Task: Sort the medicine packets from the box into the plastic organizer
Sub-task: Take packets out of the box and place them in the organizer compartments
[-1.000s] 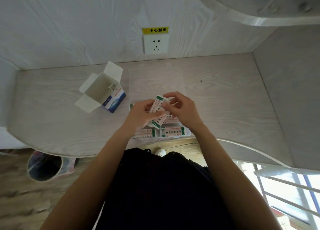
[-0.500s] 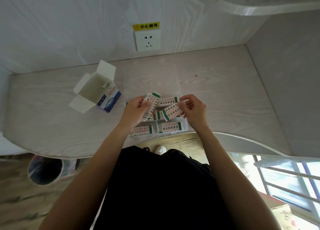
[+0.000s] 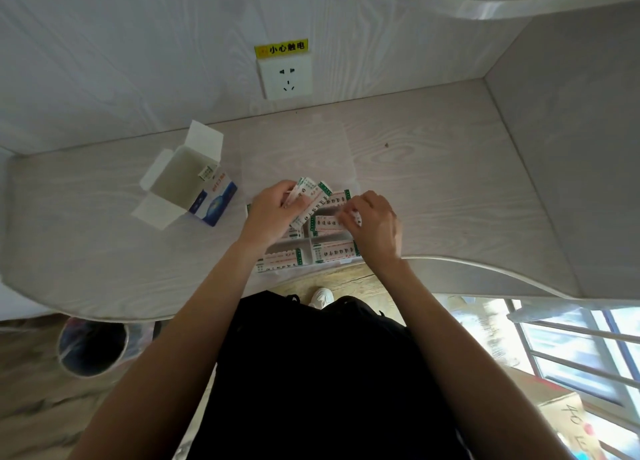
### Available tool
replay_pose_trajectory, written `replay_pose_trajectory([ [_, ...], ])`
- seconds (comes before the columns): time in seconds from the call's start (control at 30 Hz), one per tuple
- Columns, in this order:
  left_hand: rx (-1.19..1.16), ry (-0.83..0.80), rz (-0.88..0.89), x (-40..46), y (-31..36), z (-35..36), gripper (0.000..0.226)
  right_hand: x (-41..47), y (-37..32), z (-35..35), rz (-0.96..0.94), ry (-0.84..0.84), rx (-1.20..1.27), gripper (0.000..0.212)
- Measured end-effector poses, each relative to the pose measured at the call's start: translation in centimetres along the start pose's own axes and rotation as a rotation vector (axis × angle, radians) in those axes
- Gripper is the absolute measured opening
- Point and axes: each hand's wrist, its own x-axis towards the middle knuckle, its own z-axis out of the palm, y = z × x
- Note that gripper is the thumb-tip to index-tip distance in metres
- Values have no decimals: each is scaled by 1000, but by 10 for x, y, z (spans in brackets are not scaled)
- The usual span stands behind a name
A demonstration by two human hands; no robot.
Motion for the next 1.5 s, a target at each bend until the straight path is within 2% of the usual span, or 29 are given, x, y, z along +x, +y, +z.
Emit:
replay_pose_trajectory([
  [0.1,24,-55,17,1,4,2,35,-1,4,-3,66,21,72,13],
  [0.17,55,-99,33,2,6,4,36,0,2,-10,146,39,237,12],
  [0.27,57,-148,49,3,10,6,37,5,-5,-27,314,-83,514,14],
  [0.33,45,-171,52,2,12,8,37,6,-10,-34,329,-210,580,27],
  [0.4,-6,-212,54,0,15,8,36,5,-12,-35,320,-267,639,38],
  [0.53,-42,-305,74,-7,19,7,22,4,-13,-34,332,-281,751,37],
  [0.77,-83,-209,73,-19,10,4,20,-1,-17,-38,306,-362,776,27],
  [0.97,-160,-165,16,-29,-1,1,24,-12,-24,-38,239,-331,832,15],
  [1.17,-373,-77,-27,-47,-12,-7,6,-17,-10,-42,331,-281,792,9],
  [1.23,-302,1,24,-55,-22,-13,6,-20,0,-46,357,-277,744,6],
  [1.3,-90,56,102,-60,-34,-17,4,-24,7,-47,380,-290,693,11],
  [1.4,172,82,187,-63,-47,-17,13,-28,11,-41,369,-297,564,17],
  [1.5,319,139,276,-62,-55,-11,14,-28,7,-39,335,-293,467,5],
])
